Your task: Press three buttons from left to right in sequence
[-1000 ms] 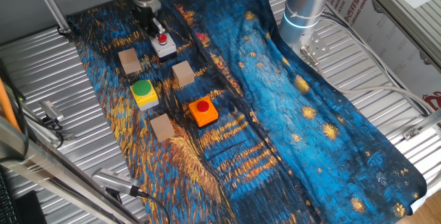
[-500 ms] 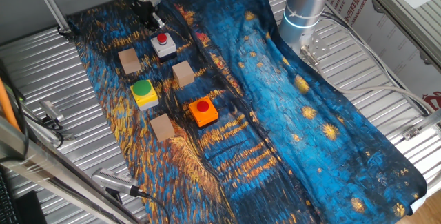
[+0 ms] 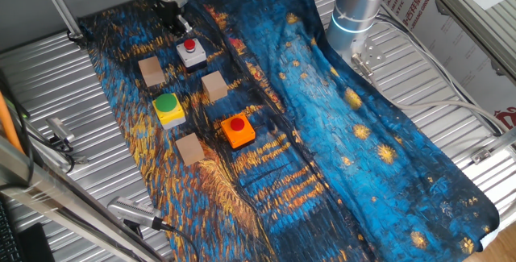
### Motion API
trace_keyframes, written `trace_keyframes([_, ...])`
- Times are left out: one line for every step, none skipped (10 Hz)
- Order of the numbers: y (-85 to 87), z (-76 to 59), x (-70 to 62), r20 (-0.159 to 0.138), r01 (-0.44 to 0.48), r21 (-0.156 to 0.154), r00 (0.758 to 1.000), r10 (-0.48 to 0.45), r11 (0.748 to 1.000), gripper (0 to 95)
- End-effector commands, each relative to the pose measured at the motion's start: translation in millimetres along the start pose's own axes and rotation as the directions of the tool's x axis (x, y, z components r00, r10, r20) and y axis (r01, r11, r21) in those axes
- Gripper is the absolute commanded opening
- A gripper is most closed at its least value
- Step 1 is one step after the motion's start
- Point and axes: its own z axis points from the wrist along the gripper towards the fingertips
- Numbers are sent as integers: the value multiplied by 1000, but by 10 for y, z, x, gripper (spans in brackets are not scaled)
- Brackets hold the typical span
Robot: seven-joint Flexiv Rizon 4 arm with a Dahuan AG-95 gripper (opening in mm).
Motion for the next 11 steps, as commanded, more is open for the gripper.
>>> trace_keyframes([-2,2,-1,0,0,0,1000,0,1000,0])
trace_keyframes([-2,2,-1,0,0,0,1000,0,1000,0])
trace_keyframes([-2,2,-1,0,0,0,1000,0,1000,0])
trace_keyframes([-2,2,-1,0,0,0,1000,0,1000,0])
trace_keyframes([-2,2,-1,0,0,0,1000,0,1000,0])
trace_keyframes([-2,2,-1,0,0,0,1000,0,1000,0])
trace_keyframes([-2,2,-1,0,0,0,1000,0,1000,0])
trace_keyframes([-2,2,-1,0,0,0,1000,0,1000,0])
trace_keyframes([-2,2,-1,0,0,0,1000,0,1000,0])
trace_keyframes([-2,2,-1,0,0,0,1000,0,1000,0])
trace_keyframes([-2,2,-1,-21,-142,-173,990,141,975,0])
